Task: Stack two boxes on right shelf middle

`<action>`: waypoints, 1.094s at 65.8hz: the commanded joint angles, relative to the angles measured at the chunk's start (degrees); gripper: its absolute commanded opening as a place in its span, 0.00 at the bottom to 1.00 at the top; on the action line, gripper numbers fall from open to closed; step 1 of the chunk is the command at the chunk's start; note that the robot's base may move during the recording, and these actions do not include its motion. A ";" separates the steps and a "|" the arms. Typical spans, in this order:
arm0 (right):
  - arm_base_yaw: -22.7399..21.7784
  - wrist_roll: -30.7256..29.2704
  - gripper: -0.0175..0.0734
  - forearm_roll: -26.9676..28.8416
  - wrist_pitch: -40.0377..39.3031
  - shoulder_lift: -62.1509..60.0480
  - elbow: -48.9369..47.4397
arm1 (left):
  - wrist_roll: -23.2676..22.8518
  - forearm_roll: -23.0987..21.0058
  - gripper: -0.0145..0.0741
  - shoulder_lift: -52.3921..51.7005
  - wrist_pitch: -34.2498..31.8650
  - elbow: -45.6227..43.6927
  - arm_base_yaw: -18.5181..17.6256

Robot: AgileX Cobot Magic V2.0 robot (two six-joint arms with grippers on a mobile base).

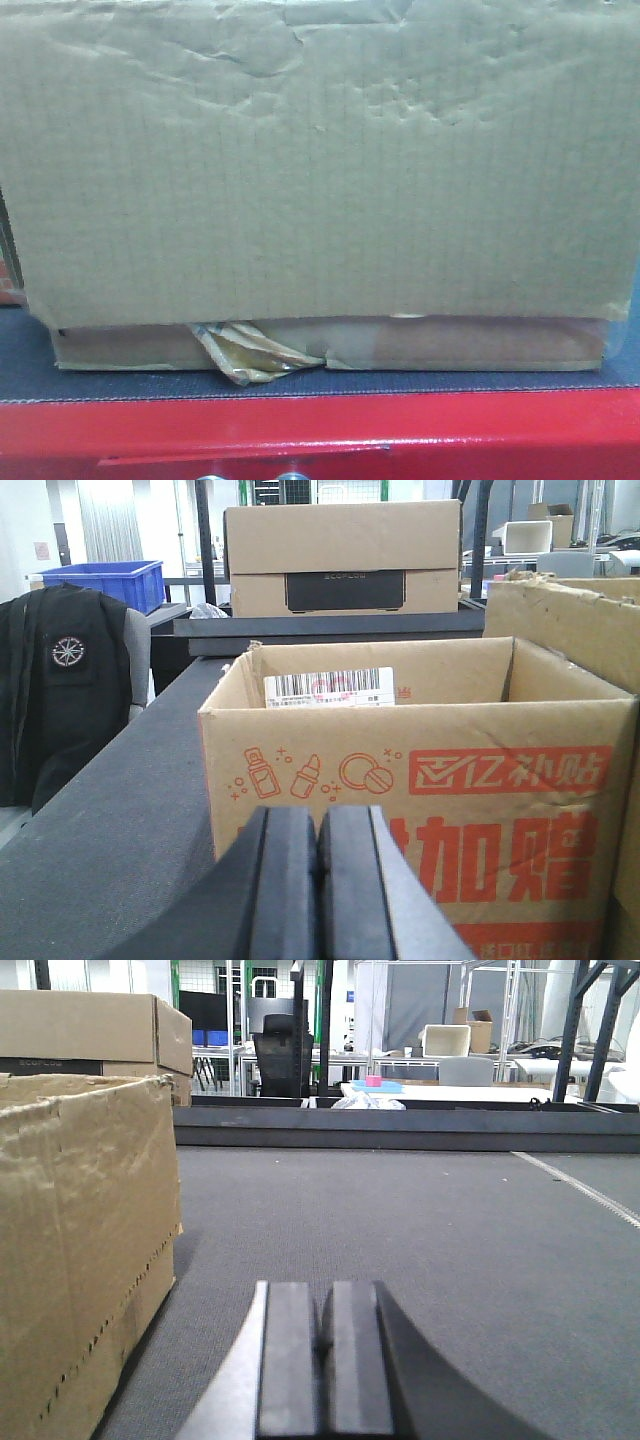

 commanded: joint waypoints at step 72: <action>-0.03 -0.17 0.01 -0.03 -0.89 -0.17 -0.02 | -0.13 1.40 0.04 12.49 19.17 -24.43 -0.37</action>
